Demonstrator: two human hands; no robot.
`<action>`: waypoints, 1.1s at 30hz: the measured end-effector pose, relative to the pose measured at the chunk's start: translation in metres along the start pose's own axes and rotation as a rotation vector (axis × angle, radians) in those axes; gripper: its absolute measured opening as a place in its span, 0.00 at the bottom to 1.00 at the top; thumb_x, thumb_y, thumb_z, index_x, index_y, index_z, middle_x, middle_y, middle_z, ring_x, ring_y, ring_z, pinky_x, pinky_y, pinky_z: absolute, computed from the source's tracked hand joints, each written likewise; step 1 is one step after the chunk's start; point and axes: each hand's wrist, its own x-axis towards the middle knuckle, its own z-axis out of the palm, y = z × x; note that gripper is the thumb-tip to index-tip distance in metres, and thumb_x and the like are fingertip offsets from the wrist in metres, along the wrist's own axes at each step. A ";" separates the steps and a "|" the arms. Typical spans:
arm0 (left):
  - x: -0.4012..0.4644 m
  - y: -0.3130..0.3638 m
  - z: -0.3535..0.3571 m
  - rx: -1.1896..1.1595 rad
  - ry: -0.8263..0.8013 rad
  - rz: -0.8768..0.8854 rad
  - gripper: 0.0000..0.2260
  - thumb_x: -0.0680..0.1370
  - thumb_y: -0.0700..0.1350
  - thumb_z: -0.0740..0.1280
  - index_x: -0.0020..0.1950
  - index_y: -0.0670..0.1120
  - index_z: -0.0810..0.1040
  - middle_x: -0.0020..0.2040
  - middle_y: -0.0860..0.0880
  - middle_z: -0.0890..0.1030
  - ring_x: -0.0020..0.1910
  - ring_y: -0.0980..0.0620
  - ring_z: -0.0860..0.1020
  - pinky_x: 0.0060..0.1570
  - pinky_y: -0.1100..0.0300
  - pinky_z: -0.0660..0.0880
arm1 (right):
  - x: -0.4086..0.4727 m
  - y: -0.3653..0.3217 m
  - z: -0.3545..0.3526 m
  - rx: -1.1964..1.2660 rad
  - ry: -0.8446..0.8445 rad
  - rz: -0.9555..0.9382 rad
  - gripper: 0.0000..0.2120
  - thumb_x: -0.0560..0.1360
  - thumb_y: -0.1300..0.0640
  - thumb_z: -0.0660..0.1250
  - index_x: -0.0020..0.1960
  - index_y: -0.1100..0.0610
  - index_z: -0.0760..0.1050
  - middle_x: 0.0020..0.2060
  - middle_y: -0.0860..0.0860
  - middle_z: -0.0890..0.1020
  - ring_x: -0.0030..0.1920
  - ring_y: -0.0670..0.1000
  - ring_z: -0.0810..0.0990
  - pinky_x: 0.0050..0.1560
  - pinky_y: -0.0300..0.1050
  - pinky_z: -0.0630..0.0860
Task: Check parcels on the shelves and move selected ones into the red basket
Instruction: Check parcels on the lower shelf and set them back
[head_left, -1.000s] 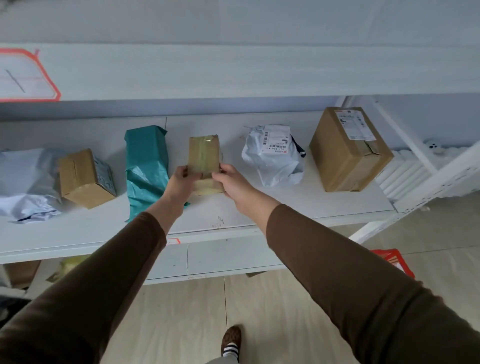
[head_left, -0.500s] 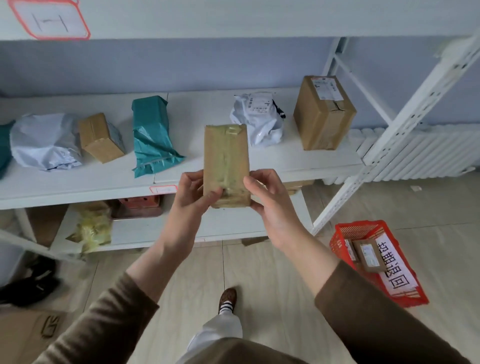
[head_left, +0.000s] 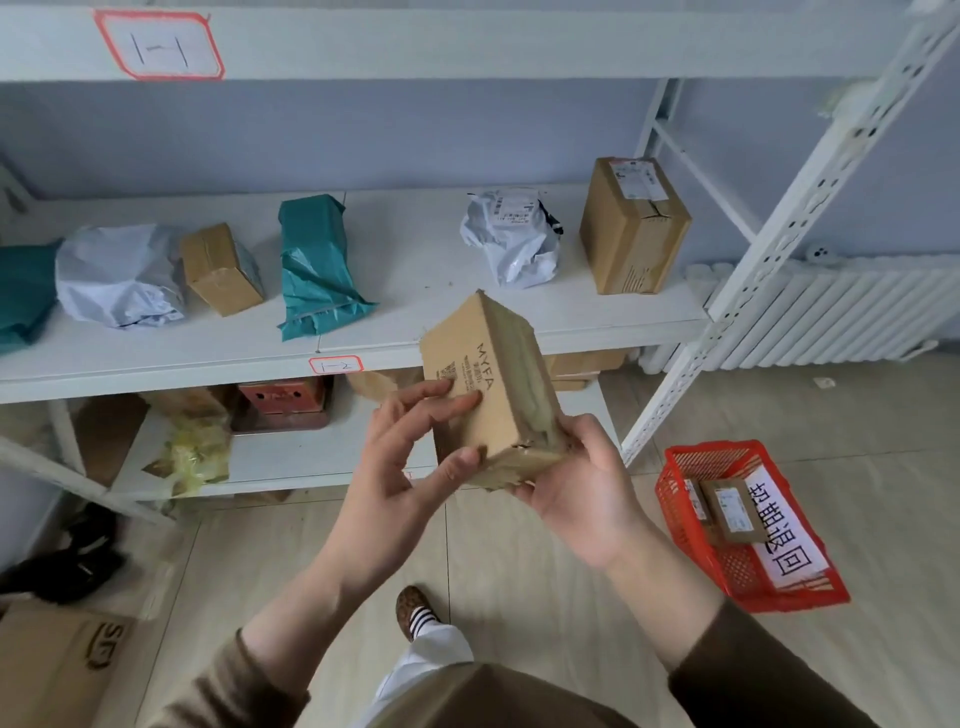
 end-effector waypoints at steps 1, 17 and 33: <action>0.000 0.001 0.002 0.098 -0.005 0.047 0.20 0.76 0.57 0.71 0.68 0.58 0.82 0.71 0.54 0.73 0.76 0.52 0.68 0.75 0.65 0.63 | 0.000 0.000 -0.001 0.037 0.004 0.022 0.26 0.78 0.48 0.61 0.68 0.62 0.79 0.63 0.62 0.82 0.60 0.60 0.81 0.61 0.54 0.74; 0.034 -0.007 -0.006 -0.234 -0.025 -0.221 0.15 0.83 0.49 0.65 0.69 0.50 0.81 0.66 0.46 0.83 0.71 0.45 0.77 0.76 0.47 0.68 | 0.017 -0.013 0.012 -0.213 0.077 -0.078 0.31 0.73 0.42 0.73 0.73 0.50 0.73 0.66 0.54 0.80 0.58 0.59 0.80 0.60 0.68 0.76; 0.037 -0.025 0.023 -0.189 -0.091 -0.130 0.39 0.72 0.47 0.79 0.79 0.46 0.65 0.72 0.47 0.77 0.73 0.44 0.74 0.75 0.42 0.70 | 0.032 0.000 -0.021 -1.260 0.120 -0.874 0.57 0.71 0.46 0.80 0.84 0.45 0.42 0.84 0.51 0.51 0.83 0.52 0.56 0.77 0.57 0.68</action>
